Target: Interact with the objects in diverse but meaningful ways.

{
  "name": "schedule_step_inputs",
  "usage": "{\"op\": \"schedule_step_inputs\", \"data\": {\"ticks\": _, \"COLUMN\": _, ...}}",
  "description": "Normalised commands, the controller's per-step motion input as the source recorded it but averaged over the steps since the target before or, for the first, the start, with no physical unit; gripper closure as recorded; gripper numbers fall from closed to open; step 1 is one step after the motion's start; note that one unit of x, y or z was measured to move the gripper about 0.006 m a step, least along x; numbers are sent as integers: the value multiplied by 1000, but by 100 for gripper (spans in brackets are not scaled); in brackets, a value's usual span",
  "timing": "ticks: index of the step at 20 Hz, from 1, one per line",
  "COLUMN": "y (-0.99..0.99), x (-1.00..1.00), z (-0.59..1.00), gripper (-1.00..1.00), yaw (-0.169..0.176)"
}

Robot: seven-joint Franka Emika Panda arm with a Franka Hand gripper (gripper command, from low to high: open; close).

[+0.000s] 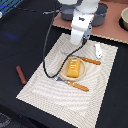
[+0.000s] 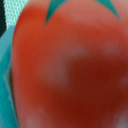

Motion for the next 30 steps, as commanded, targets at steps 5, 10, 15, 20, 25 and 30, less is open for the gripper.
{"op": "schedule_step_inputs", "data": {"ticks": 5, "y": 0, "x": -518, "z": -325, "gripper": 100, "yaw": 65}}
{"op": "schedule_step_inputs", "data": {"ticks": 10, "y": 0, "x": -410, "z": -71, "gripper": -100, "yaw": 38}}
{"op": "schedule_step_inputs", "data": {"ticks": 15, "y": 0, "x": -228, "z": 68, "gripper": -100, "yaw": 4}}
{"op": "schedule_step_inputs", "data": {"ticks": 20, "y": -2, "x": -119, "z": 125, "gripper": -100, "yaw": 6}}
{"op": "schedule_step_inputs", "data": {"ticks": 25, "y": 9, "x": -339, "z": 630, "gripper": -100, "yaw": 6}}
{"op": "schedule_step_inputs", "data": {"ticks": 30, "y": 183, "x": -310, "z": 1000, "gripper": -100, "yaw": 31}}
